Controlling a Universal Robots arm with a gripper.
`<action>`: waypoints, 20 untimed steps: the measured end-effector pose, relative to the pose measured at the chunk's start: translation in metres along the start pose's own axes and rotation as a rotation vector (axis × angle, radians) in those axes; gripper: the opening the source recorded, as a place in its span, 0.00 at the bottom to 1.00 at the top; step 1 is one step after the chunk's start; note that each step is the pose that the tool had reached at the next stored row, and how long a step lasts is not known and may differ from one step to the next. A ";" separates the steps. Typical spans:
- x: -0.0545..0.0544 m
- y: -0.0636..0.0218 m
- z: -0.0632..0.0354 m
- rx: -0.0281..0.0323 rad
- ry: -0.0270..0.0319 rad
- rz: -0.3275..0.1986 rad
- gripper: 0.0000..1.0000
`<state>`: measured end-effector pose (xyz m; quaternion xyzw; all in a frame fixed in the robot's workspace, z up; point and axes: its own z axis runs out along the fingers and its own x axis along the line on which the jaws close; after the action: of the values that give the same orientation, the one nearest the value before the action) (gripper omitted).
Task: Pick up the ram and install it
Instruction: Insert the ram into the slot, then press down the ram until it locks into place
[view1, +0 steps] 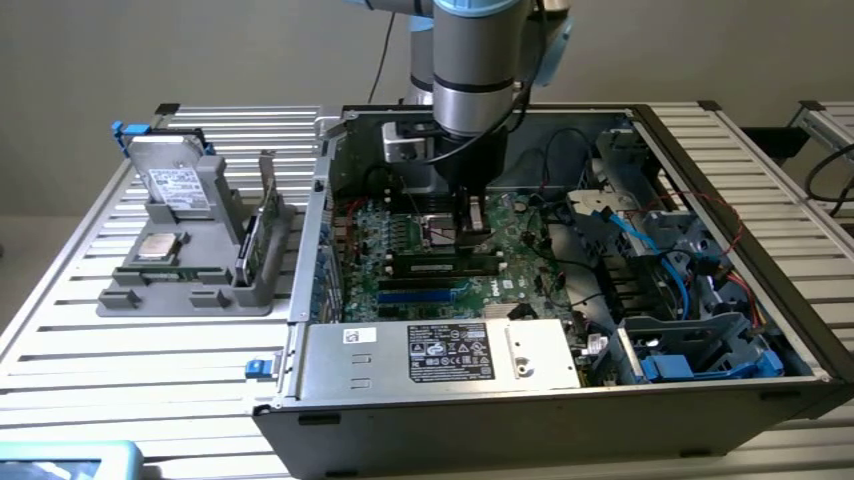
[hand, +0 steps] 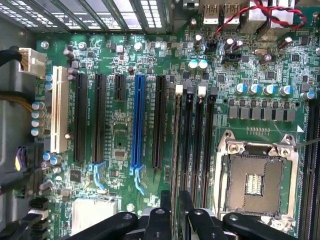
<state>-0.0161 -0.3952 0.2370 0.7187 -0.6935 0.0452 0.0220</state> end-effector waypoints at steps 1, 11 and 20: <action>0.000 -0.0027 -0.0028 -0.0006 0.0000 0.000 0.22; 0.003 -0.0229 -0.0154 -0.0325 -0.0019 -0.003 0.22; 0.003 -0.0229 -0.0155 -0.0323 -0.0089 -0.003 0.22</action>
<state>0.0064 -0.3960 0.2534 0.7195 -0.6932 0.0307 0.0306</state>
